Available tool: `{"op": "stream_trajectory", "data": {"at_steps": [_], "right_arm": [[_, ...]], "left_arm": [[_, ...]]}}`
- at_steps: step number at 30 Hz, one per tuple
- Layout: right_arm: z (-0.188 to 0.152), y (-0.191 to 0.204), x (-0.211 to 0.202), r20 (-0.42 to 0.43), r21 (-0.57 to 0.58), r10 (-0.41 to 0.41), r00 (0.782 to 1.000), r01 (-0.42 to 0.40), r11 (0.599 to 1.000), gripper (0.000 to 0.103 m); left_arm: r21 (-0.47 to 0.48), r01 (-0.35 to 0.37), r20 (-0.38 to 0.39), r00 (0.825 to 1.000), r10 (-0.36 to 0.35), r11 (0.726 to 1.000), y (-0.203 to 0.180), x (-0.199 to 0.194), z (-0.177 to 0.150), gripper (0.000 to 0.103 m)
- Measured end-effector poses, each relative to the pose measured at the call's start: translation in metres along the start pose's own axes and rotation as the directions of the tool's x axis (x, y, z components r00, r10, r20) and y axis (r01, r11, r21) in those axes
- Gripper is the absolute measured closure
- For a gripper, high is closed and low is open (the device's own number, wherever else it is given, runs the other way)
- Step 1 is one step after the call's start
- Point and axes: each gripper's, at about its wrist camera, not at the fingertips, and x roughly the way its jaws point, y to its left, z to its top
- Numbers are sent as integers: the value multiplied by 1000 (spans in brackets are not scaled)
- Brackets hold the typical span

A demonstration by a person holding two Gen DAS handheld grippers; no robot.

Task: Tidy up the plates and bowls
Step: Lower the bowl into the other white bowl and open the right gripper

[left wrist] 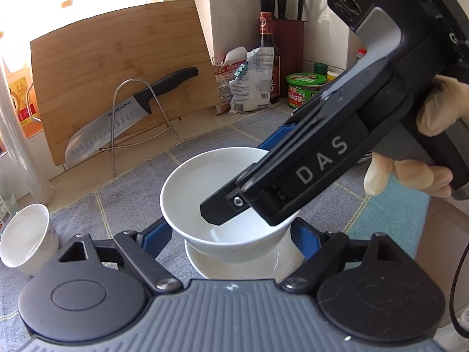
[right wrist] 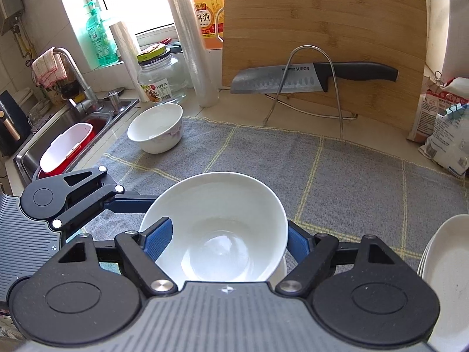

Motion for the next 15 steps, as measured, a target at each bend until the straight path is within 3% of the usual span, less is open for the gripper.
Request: {"op": "stream_trajectory", "data": {"at_steps": [15], "right_arm": [[-15,-6,13,-40,31,8,999,-6,1000,17]], "left_arm": [[8,20,-61,998,-20,1000,-6,12,-10,16]]}}
